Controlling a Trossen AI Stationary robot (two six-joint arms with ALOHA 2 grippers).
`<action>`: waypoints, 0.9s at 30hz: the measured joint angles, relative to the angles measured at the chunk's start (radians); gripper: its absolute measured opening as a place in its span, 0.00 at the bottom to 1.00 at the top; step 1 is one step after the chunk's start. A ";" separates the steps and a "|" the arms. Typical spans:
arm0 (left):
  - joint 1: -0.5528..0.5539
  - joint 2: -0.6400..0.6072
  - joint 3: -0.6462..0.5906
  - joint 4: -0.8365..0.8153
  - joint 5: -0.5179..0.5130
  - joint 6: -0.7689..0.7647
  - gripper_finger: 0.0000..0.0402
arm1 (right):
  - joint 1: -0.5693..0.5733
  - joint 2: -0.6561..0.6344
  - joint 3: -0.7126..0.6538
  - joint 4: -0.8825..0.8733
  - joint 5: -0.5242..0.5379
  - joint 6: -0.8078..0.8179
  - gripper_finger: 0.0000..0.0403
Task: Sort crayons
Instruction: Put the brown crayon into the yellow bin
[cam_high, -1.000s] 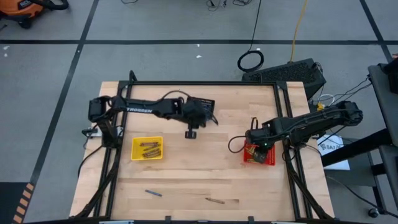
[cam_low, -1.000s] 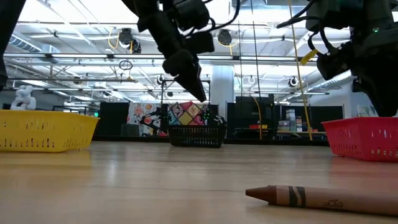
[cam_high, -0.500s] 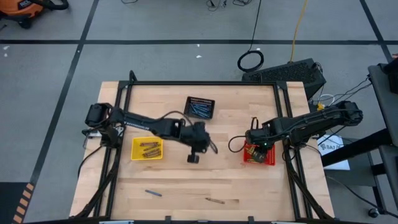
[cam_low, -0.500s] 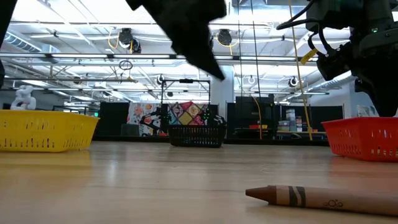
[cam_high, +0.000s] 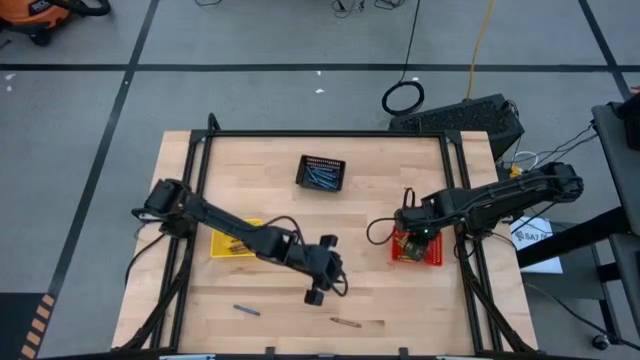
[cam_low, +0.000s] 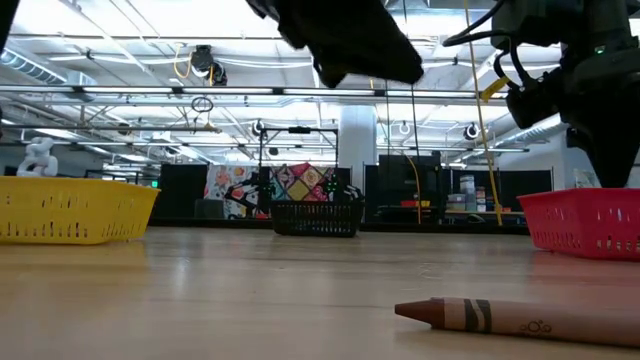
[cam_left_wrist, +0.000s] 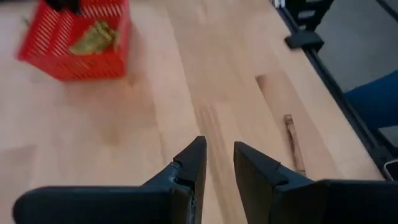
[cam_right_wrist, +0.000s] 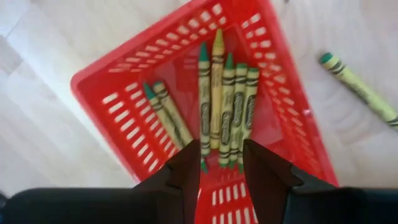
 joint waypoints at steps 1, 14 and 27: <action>-0.010 0.016 0.005 0.002 -0.002 -0.003 0.21 | 0.000 -0.001 0.000 0.000 0.013 0.005 0.27; -0.112 0.263 0.279 -0.115 -0.012 -0.010 0.21 | 0.000 -0.001 0.000 0.011 0.017 0.051 0.27; -0.147 0.343 0.324 -0.143 -0.036 -0.138 0.21 | 0.000 -0.001 0.001 0.020 0.017 0.074 0.27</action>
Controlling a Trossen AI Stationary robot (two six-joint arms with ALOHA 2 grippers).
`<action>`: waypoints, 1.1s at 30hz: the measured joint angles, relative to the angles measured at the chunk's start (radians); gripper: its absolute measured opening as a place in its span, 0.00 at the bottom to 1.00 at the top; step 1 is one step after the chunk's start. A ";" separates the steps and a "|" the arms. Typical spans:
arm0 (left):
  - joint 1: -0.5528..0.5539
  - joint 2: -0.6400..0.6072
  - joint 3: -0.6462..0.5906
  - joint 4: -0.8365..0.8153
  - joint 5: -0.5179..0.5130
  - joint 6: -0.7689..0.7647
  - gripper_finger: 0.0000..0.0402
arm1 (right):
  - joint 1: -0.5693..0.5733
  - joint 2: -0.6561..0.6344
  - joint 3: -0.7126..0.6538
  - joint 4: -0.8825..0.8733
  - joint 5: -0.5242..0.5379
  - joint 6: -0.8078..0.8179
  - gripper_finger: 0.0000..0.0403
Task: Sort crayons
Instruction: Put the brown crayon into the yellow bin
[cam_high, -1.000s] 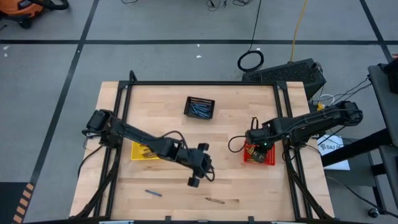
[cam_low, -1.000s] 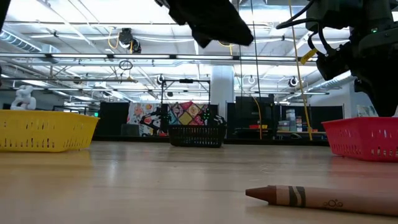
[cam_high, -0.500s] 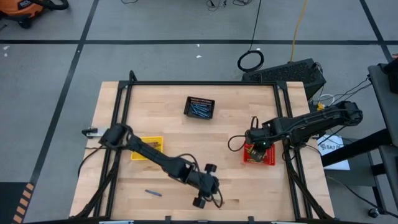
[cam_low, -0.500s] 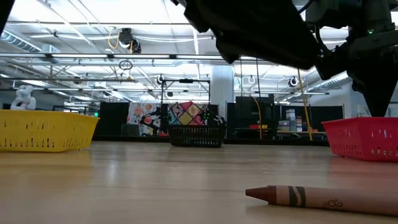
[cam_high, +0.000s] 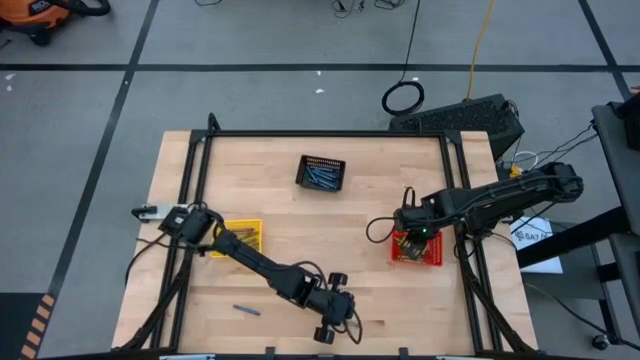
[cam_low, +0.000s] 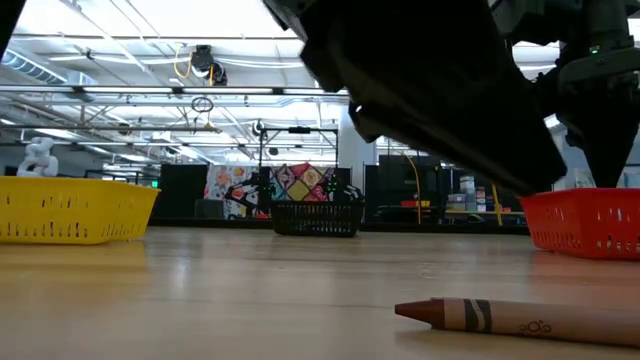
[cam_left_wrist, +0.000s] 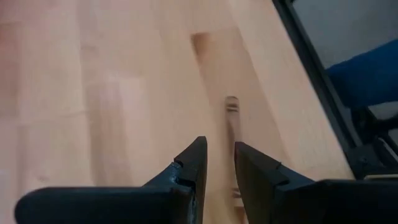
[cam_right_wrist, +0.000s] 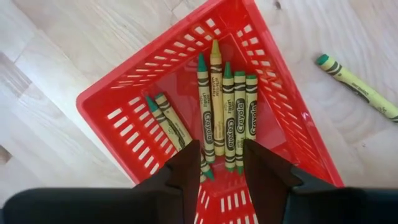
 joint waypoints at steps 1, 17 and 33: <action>-0.005 0.001 0.000 0.002 0.000 -0.001 0.21 | 0.000 0.000 0.000 0.001 0.000 0.000 0.27; -0.029 0.062 -0.002 0.011 -0.002 -0.047 0.21 | 0.000 0.000 0.000 0.034 0.002 0.001 0.27; -0.022 0.127 0.009 -0.113 -0.092 -0.107 0.09 | 0.000 0.000 0.000 0.037 0.002 0.001 0.27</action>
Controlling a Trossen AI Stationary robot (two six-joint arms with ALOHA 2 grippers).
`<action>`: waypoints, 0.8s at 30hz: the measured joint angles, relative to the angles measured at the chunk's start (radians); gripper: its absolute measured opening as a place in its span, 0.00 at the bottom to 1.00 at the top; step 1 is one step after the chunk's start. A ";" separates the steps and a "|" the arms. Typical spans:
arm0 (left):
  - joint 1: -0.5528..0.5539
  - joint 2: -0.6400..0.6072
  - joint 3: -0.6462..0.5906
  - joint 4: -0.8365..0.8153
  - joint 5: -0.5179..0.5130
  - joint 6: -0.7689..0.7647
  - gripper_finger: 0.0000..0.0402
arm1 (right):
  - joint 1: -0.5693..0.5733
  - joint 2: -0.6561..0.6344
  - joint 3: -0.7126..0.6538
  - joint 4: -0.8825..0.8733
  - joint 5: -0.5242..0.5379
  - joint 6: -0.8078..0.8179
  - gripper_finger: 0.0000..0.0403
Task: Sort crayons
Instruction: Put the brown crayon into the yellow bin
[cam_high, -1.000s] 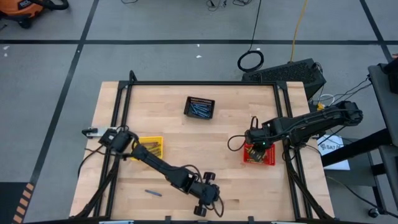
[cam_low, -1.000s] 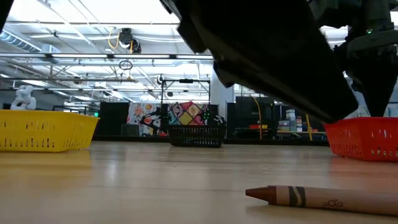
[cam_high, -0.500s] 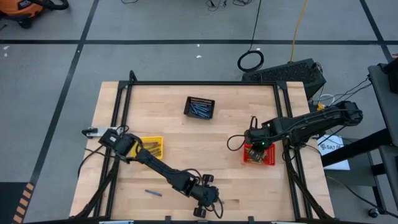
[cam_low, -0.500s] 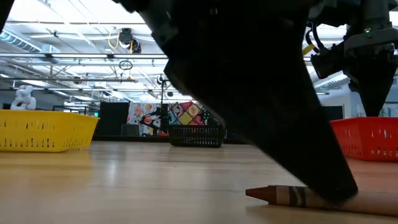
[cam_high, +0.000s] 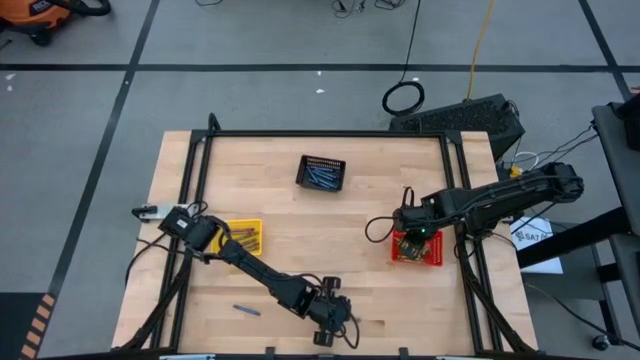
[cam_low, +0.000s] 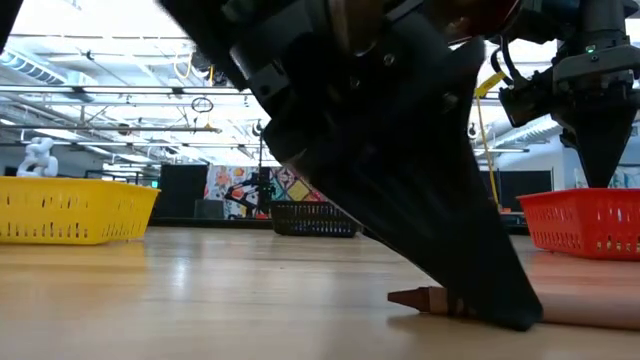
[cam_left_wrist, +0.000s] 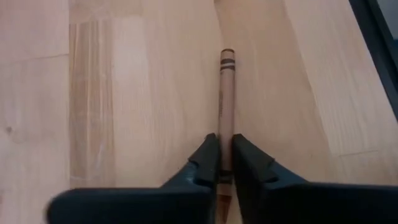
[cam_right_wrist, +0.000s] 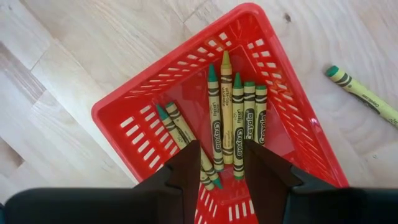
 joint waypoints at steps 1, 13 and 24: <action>0.000 -0.003 -0.001 0.000 0.000 0.012 0.05 | 0.000 0.000 0.000 0.000 0.000 0.000 0.27; 0.014 -0.106 -0.006 -0.095 0.012 0.167 0.01 | 0.000 0.000 0.000 0.000 0.000 -0.052 0.27; 0.091 -0.329 -0.004 -0.527 -0.135 0.159 0.00 | 0.000 0.000 0.000 0.009 -0.007 -0.130 0.27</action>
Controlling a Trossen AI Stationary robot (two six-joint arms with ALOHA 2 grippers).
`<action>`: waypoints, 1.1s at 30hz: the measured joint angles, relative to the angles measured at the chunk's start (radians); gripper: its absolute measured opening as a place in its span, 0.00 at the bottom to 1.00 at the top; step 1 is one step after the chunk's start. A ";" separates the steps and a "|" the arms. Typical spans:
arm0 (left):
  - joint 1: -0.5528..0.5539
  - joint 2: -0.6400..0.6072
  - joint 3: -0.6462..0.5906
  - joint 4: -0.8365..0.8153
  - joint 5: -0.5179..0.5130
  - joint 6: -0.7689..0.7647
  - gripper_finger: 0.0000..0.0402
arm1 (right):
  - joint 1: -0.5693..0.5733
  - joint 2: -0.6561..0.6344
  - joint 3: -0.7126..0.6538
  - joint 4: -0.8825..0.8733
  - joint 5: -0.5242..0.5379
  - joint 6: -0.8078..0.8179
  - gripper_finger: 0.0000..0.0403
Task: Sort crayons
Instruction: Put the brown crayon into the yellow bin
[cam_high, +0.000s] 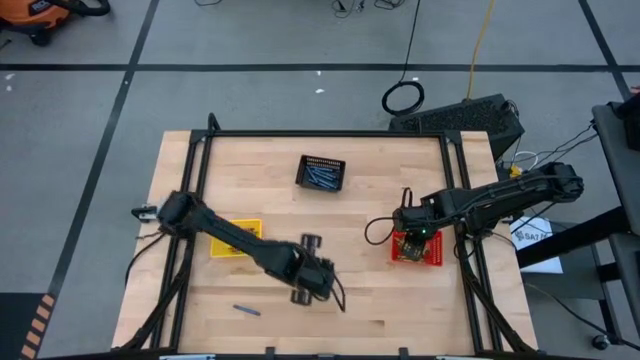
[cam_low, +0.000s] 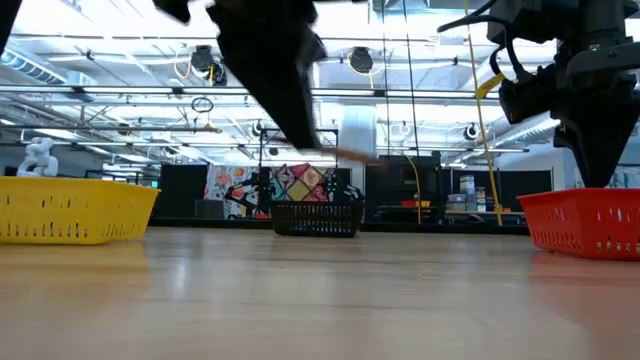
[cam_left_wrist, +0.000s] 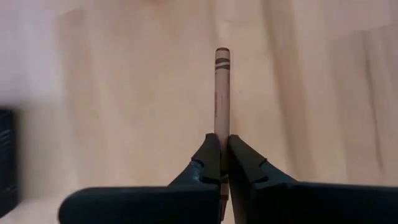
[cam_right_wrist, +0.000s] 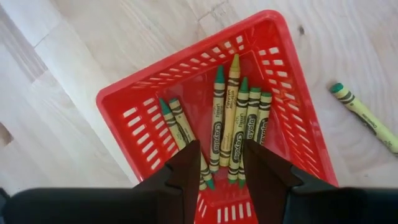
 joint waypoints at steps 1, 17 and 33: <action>0.007 -0.019 0.002 -0.029 0.000 -0.001 0.00 | 0.000 0.000 0.000 0.000 -0.001 -0.007 0.27; 0.043 -0.348 -0.261 -0.341 0.000 -0.295 0.00 | 0.001 0.000 0.000 0.025 -0.029 -0.058 0.27; -0.034 -0.701 -0.784 -0.236 0.112 -0.630 0.00 | 0.002 0.000 0.000 0.055 -0.082 -0.017 0.27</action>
